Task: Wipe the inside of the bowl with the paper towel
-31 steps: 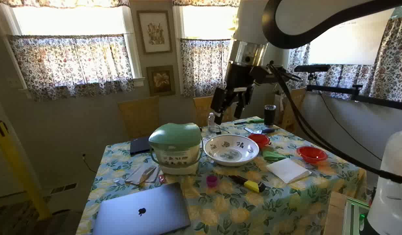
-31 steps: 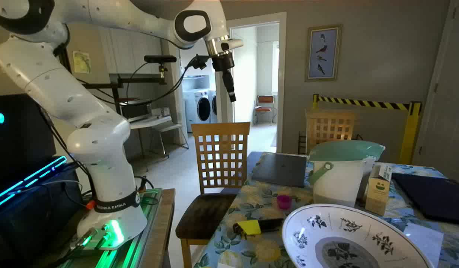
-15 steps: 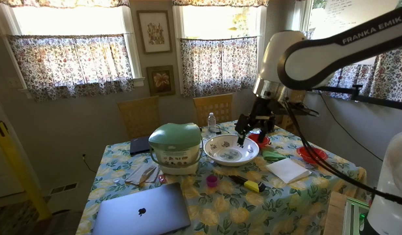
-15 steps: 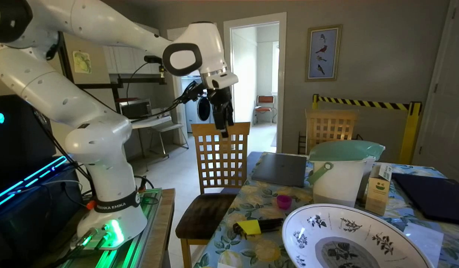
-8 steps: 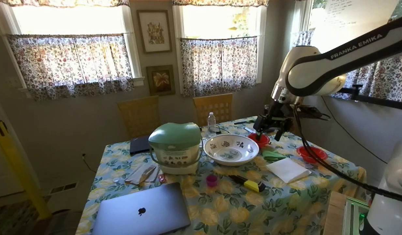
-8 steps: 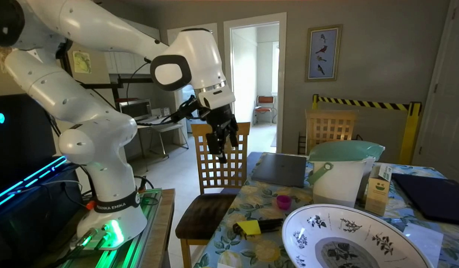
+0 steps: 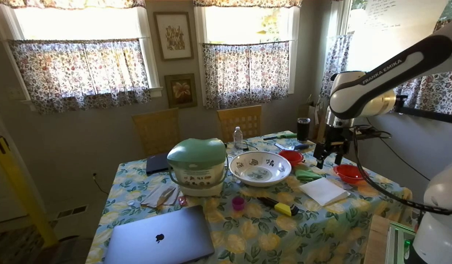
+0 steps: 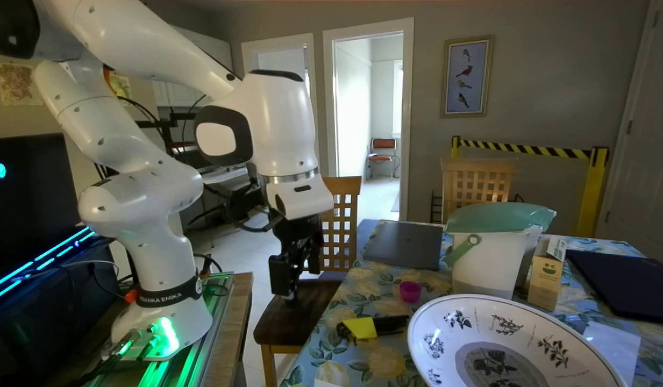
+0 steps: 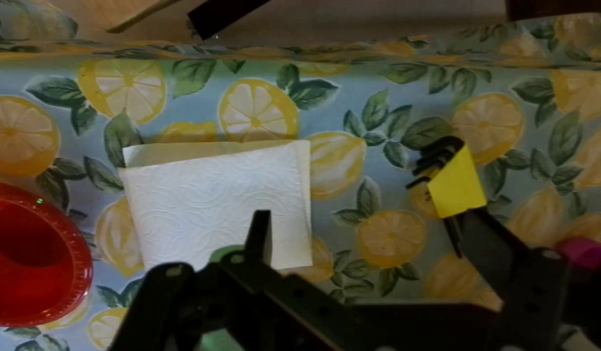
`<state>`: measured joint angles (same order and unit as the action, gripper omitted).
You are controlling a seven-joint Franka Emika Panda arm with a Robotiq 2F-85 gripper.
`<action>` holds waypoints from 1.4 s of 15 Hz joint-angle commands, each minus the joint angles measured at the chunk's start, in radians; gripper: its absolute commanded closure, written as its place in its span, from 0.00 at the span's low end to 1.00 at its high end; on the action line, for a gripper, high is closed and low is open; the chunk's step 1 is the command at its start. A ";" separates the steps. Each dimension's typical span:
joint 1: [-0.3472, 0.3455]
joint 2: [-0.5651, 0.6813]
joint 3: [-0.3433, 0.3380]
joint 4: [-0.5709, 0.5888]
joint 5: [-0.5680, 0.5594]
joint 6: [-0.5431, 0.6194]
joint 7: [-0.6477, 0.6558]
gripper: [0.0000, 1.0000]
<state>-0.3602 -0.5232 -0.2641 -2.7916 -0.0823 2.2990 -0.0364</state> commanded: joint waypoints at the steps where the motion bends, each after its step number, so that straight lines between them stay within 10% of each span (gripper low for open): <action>1: -0.059 0.145 -0.043 0.001 -0.095 0.150 -0.048 0.00; 7: -0.131 0.443 -0.112 0.000 -0.177 0.493 -0.036 0.00; 21: -0.095 0.643 -0.139 0.124 -0.182 0.604 0.032 0.00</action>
<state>-0.4844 0.0361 -0.3860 -2.7111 -0.2827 2.8639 -0.0142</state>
